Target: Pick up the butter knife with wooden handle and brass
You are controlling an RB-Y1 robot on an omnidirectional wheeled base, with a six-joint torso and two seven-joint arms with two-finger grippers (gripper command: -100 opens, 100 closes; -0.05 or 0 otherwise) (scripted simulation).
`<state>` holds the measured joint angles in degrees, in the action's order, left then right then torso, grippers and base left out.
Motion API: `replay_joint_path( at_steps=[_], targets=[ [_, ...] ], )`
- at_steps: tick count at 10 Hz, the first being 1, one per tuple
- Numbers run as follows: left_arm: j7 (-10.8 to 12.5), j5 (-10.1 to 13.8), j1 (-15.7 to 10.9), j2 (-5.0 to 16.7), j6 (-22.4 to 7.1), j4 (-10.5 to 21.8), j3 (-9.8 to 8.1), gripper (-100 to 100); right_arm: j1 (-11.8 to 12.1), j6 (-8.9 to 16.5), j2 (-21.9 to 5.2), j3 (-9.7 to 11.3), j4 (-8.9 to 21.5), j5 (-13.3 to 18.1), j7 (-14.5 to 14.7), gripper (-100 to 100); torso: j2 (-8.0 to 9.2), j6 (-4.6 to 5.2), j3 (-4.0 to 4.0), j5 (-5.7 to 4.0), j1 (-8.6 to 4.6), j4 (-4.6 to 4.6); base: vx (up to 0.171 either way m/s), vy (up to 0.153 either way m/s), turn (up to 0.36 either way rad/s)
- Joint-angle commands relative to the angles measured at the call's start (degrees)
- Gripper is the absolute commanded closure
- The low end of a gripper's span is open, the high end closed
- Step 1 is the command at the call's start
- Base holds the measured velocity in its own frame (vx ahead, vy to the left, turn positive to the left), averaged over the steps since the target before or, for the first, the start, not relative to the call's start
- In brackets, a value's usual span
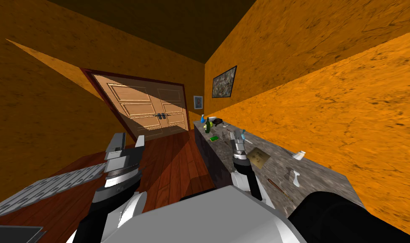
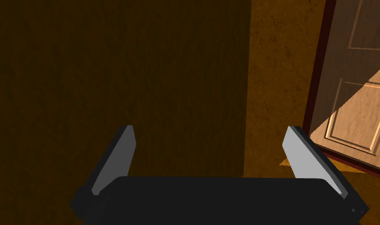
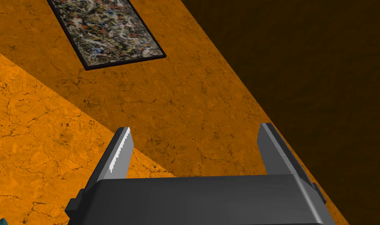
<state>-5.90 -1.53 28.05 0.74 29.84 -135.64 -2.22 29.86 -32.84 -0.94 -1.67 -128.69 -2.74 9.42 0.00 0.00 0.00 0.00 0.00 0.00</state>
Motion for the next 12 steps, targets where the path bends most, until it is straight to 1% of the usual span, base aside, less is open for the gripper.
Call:
replay_joint_path(
  at_steps=[1,3,4,5,6,7,8,9,10,11,12],
  targets=[
    [0.00,0.00,0.00,0.00,0.00,0.00,0.00,0,-0.04,0.12,-2.35,-0.09,0.74,0.04,-0.04,-100,0.00,0.00,0.00,0.00,0.00,0.00,-0.002,0.034,0.036],
    [0.00,0.00,0.00,-0.01,0.00,0.00,0.01,0,-0.07,0.34,-5.90,-0.20,2.36,0.14,-0.15,-100,0.01,-0.01,0.01,0.04,0.21,0.00,-0.007,0.072,0.049],
    [0.00,0.00,0.00,-0.01,0.00,0.00,0.01,0,-0.07,0.34,-6.30,-0.20,2.36,0.14,-0.15,-100,0.03,-0.01,0.02,0.06,0.26,0.00,-0.007,0.054,0.015],
    [0.00,0.00,0.00,0.00,0.00,0.00,0.00,0,-0.06,0.47,-8.61,-0.22,3.44,0.21,-0.25,-100,0.02,0.00,0.01,0.05,0.20,0.01,-0.009,0.047,0.047],
    [0.00,0.00,0.00,0.00,0.00,0.00,0.00,0,-0.03,0.60,-10.30,-0.21,4.68,0.31,-0.37,-100,0.03,-0.01,0.02,0.04,0.17,0.01,-0.001,0.067,0.088],
    [0.00,0.00,0.00,-0.01,0.00,0.00,0.01,0,-0.03,0.60,-11.20,-0.21,4.68,0.31,-0.37,-100,0.00,-0.01,0.00,0.05,0.22,0.00,0.007,0.049,0.028],
    [0.00,0.00,0.00,0.00,0.00,0.00,0.00,0,0.03,0.73,-13.36,-0.14,6.08,0.42,-0.53,-100,-0.01,0.00,-0.01,0.05,0.18,0.00,0.005,0.060,0.059],
    [0.00,0.00,0.00,0.00,0.00,0.00,0.01,0,0.03,0.73,-13.97,-0.14,6.08,0.42,-0.53,-100,-0.02,-0.01,-0.01,0.05,0.21,0.00,-0.001,0.049,0.038],
    [0.00,0.00,0.00,0.00,0.00,0.00,0.00,0,0.12,0.85,-16.22,-0.03,7.61,0.55,-0.71,-100,0.00,0.00,0.00,0.05,0.18,0.00,-0.008,0.057,0.080],
    [0.00,0.00,0.00,0.00,0.00,0.00,0.01,0,0.12,0.85,-16.92,-0.03,7.61,0.55,-0.71,-100,0.03,-0.01,0.01,0.05,0.20,0.00,-0.004,0.050,0.034],
    [0.00,0.00,0.00,0.00,0.00,0.00,0.00,0,0.25,0.96,-19.10,0.13,9.28,0.69,-0.94,-100,0.02,0.00,0.01,0.04,0.17,0.00,0.010,0.074,0.100]
  ],
)
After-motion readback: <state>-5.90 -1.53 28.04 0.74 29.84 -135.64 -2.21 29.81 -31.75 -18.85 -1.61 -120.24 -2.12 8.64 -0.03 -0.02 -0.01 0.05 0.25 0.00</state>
